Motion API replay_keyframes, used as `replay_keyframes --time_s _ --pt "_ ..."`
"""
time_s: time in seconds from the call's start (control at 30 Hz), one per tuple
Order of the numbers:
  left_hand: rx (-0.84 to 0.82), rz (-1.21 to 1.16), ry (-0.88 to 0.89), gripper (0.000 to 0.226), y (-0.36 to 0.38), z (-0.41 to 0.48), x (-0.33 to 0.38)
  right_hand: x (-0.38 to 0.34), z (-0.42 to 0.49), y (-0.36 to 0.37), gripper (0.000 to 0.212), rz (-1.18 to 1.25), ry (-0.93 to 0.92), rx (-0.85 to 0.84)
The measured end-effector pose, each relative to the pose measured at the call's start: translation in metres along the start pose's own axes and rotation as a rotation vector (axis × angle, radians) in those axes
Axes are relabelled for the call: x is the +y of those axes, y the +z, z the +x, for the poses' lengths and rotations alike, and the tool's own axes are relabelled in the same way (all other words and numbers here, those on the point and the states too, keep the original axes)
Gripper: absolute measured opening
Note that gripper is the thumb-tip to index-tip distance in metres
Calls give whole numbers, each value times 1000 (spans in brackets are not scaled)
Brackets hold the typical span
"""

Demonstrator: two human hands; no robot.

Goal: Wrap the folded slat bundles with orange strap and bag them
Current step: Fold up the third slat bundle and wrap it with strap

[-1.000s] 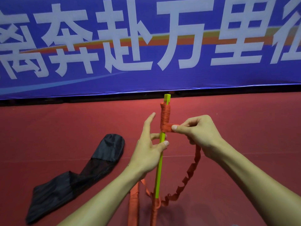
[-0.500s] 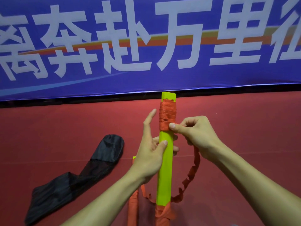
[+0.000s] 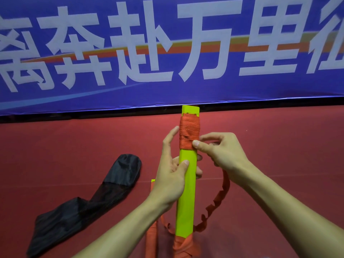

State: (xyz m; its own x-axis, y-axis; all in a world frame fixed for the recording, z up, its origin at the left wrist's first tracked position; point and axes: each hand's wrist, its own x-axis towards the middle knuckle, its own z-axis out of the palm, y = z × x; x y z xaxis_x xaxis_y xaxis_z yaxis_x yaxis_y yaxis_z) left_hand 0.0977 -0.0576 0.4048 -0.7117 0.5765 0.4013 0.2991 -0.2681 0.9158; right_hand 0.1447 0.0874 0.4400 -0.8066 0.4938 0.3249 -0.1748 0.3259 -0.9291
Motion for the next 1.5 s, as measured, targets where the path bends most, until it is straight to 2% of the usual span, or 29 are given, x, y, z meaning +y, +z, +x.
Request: replay_keyframes --time_s 0.13,0.3,0.43,0.57,0.63,0.73,0.8,1.13,1.23,1.3,1.37,1.5 --pt "-10 78 -28 81 -3 2 -5 2 -4 5 20 65 43 -13" --pt "110 481 63 102 -6 4 -6 -1 -7 16 27 112 62 68" --pt "155 633 34 105 -13 5 -5 -4 -11 20 28 70 11 41" --pt "221 625 22 104 -23 11 -7 -5 -11 13 14 63 -39 -17" --pt "231 618 -9 104 -26 10 -9 -4 -10 8 17 6 -87 -17" --pt "235 622 -27 103 -28 10 -10 -1 -8 6 11 -169 -173 -30" --pt "251 615 -19 103 -29 11 -9 0 -6 6 9 -139 -157 -44" --pt "184 658 -1 104 -31 11 -11 -5 -4 4 26 35 73 -247" --pt "161 686 -12 103 -30 10 -8 -7 -5 1 23 76 132 -264" --pt "153 695 -11 102 -30 10 -6 -8 -5 0 29 108 162 -254" --pt "141 685 -18 102 -29 11 -5 -9 -5 0 34 80 160 -242" --pt "97 617 -40 95 -25 9 -5 -4 -3 0 40 -151 64 -144"
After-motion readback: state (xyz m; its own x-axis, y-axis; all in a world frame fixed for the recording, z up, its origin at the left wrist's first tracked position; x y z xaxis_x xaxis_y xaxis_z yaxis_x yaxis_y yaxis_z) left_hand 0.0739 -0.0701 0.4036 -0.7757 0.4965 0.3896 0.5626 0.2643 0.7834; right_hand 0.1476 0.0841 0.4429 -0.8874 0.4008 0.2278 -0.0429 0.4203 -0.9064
